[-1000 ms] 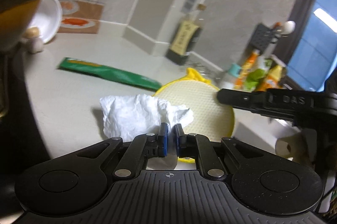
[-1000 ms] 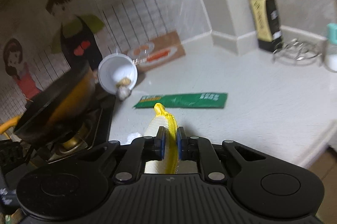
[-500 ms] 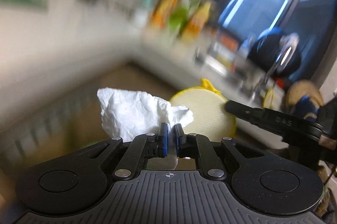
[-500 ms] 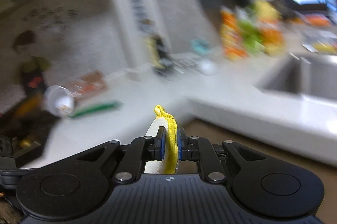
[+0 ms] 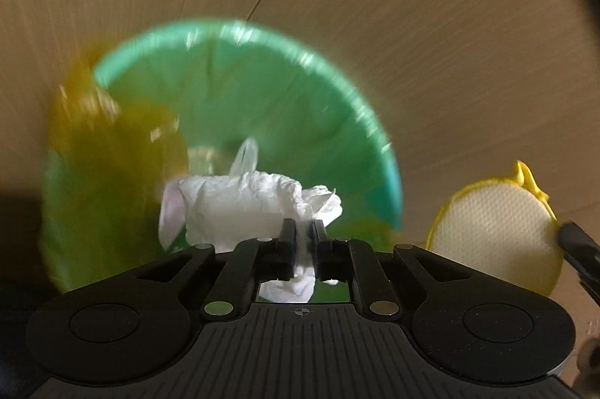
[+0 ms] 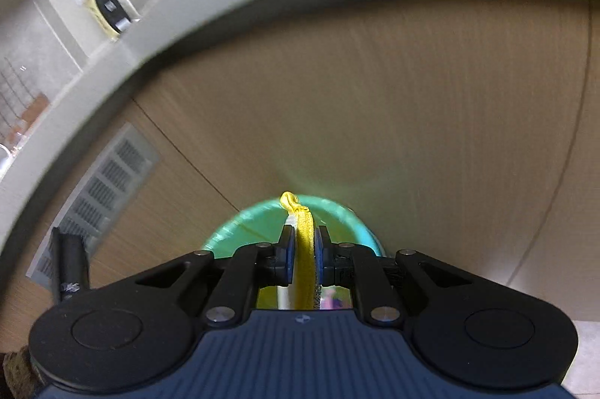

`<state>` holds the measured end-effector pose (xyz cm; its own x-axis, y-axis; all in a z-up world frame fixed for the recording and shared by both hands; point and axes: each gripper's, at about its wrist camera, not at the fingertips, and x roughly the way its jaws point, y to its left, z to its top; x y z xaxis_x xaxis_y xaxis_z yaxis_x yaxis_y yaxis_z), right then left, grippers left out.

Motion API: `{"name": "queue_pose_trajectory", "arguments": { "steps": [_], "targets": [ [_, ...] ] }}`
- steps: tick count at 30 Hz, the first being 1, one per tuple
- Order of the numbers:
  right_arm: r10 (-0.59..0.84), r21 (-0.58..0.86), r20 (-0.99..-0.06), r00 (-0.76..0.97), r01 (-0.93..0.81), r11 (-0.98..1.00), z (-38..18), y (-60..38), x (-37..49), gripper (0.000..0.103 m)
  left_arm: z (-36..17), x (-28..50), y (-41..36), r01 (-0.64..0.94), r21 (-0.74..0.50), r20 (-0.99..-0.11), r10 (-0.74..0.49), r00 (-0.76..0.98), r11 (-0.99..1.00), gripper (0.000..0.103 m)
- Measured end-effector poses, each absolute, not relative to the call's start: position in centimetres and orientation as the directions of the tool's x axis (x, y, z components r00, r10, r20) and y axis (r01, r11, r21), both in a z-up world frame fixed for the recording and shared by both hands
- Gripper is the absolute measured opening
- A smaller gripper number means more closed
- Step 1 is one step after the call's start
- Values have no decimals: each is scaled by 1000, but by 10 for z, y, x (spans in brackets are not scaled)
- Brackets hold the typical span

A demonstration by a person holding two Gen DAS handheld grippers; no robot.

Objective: Collect trash
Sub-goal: 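Open the left gripper over the bin dropping the tissue while the right gripper releases the pad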

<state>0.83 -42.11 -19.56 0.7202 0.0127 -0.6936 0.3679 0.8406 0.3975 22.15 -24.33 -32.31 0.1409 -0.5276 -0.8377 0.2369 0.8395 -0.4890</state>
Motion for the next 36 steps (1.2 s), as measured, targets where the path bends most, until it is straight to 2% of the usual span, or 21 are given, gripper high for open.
{"name": "queue_pose_trajectory", "arguments": {
  "steps": [3, 12, 18, 25, 30, 33, 36],
  "targets": [
    [28, 393, -717, 696, 371, 841, -211, -423, 13, 11, -345, 226, -239, 212, -474, -860, -501, 97, 855, 18],
    [118, 419, -712, 693, 284, 862, -221, -397, 48, 11, -339, 226, -222, 208, -473, -849, -506, 154, 856, 18],
    [102, 401, -723, 684, 294, 868, -214, -416, 48, 11, -331, 225, -206, 193, -503, -825, -534, 186, 843, 18],
    [130, 408, -746, 653, 294, 864, -214, -413, 54, 12, -318, 222, -205, 236, -472, -817, -522, 243, 849, 18],
    [142, 364, -759, 636, 233, 902, -203, -388, 59, 12, -255, 214, -196, 345, -510, -725, -610, 319, 787, 18],
    [126, 334, -716, 687, 177, 926, -170, -380, 62, 12, -200, 199, -182, 444, -443, -675, -616, 405, 779, 18],
    [153, 364, -666, 730, 140, 921, -144, -372, 65, 12, -156, 183, -161, 473, -357, -641, -580, 503, 805, 18]
  ]
}}
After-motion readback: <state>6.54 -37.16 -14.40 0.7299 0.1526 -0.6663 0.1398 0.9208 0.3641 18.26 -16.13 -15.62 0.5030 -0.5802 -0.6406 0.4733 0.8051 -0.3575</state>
